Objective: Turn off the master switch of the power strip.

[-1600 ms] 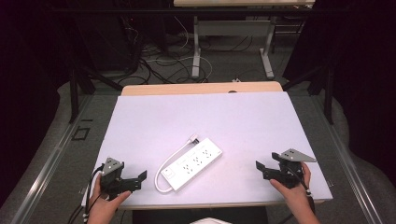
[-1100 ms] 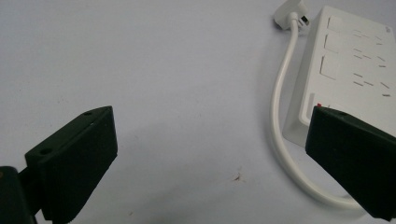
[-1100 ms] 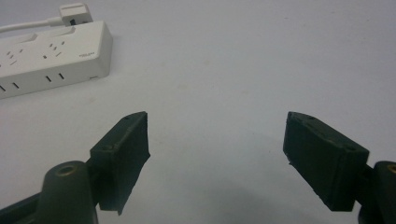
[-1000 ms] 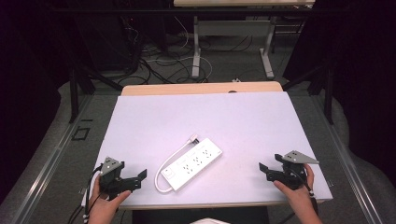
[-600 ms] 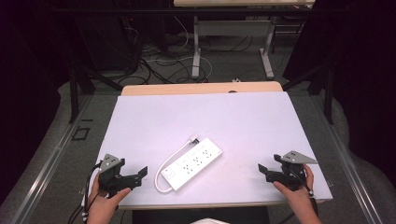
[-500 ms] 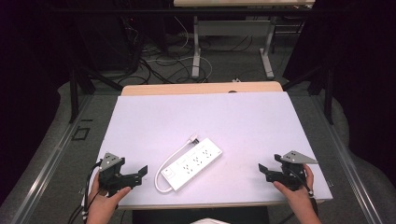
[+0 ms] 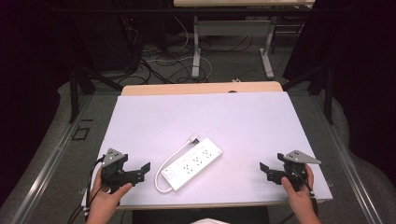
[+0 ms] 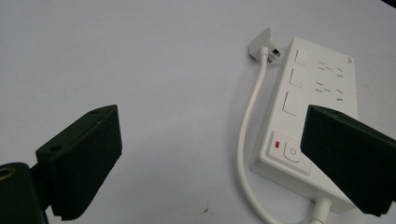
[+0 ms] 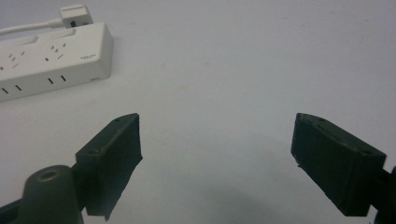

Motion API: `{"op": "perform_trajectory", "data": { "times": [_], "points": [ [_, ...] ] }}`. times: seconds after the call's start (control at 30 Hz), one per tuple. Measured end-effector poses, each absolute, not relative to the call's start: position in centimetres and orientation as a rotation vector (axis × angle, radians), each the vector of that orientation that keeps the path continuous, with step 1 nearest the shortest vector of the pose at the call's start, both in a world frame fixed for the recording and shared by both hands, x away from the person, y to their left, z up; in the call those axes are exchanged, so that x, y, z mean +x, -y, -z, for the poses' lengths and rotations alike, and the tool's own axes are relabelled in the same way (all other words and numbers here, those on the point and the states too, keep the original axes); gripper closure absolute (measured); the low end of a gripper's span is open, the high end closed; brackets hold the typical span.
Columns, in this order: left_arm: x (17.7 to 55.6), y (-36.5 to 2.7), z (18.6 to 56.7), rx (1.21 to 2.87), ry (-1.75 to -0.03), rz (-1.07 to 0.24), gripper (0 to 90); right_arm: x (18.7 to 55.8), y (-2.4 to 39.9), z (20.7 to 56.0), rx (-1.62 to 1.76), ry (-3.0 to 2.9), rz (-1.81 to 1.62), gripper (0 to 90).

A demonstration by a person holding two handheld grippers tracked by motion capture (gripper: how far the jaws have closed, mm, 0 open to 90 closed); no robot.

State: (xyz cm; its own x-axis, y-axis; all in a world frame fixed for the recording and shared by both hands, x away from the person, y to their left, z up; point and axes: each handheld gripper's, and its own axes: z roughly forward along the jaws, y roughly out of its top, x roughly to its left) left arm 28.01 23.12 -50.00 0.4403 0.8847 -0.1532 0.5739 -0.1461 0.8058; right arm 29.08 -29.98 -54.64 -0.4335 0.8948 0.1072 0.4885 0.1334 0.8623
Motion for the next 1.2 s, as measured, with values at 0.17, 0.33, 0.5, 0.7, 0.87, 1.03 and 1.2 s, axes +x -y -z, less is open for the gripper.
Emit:
{"op": "perform_trajectory", "data": {
  "times": [0.17, 0.33, 0.5, 0.7, 0.87, 1.03, 1.2],
  "points": [
    [28.1, -22.6, 49.5, 1.841, -1.221, -0.443, 6.5, 29.2, 30.1, 54.6, 1.34, -1.977, -1.279, 15.7],
    [28.1, -22.1, 49.0, 1.85, -1.206, -0.433, 8.0, 29.0, 29.7, 54.3, 1.336, -1.993, -1.219, 15.7],
    [28.4, -21.5, 48.8, 1.858, -1.204, -0.413, 11.5, 28.6, 28.7, 53.9, 1.295, -2.011, -1.15, 15.6],
    [28.8, -20.7, 48.3, 1.883, -1.194, -0.399, 16.1, 28.5, 28.1, 54.0, 1.26, -2.026, -1.093, 15.7],
    [29.1, -20.2, 47.8, 1.899, -1.181, -0.413, 16.7, 28.5, 27.8, 54.1, 1.258, -2.022, -1.085, 15.7],
    [29.3, -19.7, 47.5, 1.938, -1.166, -0.409, 18.9, 28.5, 27.8, 54.1, 1.248, -2.025, -1.087, 15.7],
    [29.5, -19.1, 47.3, 1.995, -1.157, -0.424, 22.8, 28.6, 27.9, 54.3, 1.259, -2.039, -1.087, 15.7]
  ]
}}
